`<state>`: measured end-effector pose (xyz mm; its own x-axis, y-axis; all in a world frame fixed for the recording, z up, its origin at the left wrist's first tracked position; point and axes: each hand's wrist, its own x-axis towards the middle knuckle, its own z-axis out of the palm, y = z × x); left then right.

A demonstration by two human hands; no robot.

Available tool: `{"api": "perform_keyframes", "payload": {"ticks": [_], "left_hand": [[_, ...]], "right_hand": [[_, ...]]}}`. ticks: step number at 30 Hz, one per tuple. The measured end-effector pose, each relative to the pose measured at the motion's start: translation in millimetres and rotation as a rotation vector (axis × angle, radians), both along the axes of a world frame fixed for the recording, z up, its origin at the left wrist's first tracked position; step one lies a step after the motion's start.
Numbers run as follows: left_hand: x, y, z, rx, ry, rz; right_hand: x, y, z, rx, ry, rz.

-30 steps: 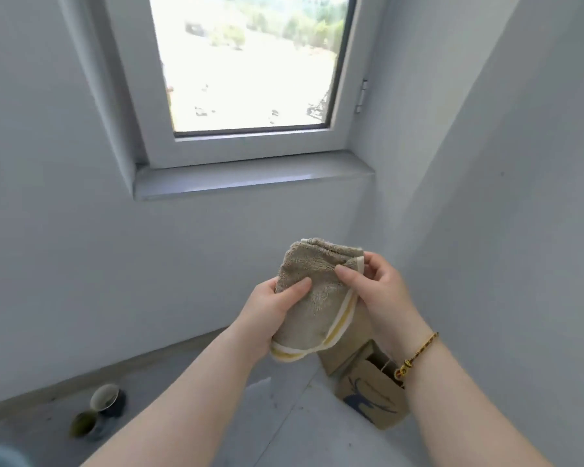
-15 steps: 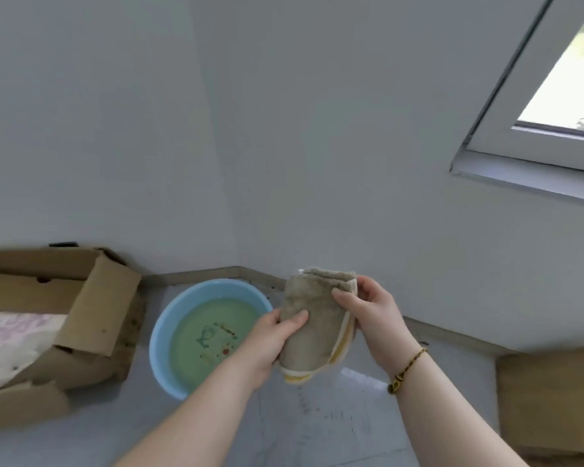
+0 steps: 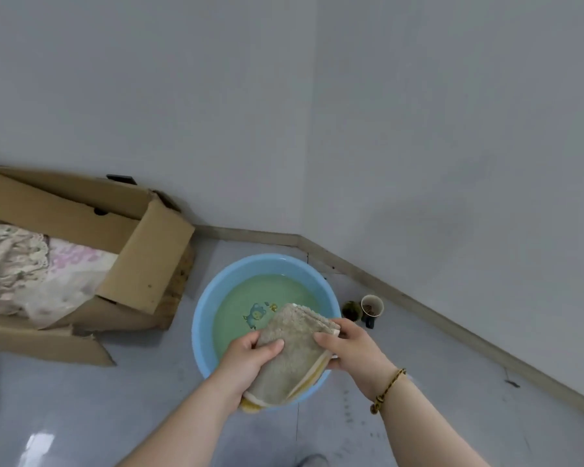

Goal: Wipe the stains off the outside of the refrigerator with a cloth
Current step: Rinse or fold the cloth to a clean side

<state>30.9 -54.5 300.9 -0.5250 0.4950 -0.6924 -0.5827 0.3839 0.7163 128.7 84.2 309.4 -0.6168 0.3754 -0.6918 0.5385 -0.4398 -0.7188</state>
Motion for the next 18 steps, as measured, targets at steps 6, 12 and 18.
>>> {"api": "perform_keyframes", "payload": {"ticks": [6, 12, 18], "left_hand": [[-50.8, -1.2, -117.4, -0.047, -0.08, 0.04], [-86.7, 3.5, -254.2, -0.196, -0.052, 0.121], [-114.7, 31.6, -341.0, -0.295, 0.253, -0.088]], "right_hand": [[-58.5, -0.7, -131.5, 0.016, -0.111, -0.05], [-91.4, 2.0, -253.7, -0.066, -0.131, -0.243], [-108.7, 11.8, -336.7, 0.362, -0.371, 0.184]]}}
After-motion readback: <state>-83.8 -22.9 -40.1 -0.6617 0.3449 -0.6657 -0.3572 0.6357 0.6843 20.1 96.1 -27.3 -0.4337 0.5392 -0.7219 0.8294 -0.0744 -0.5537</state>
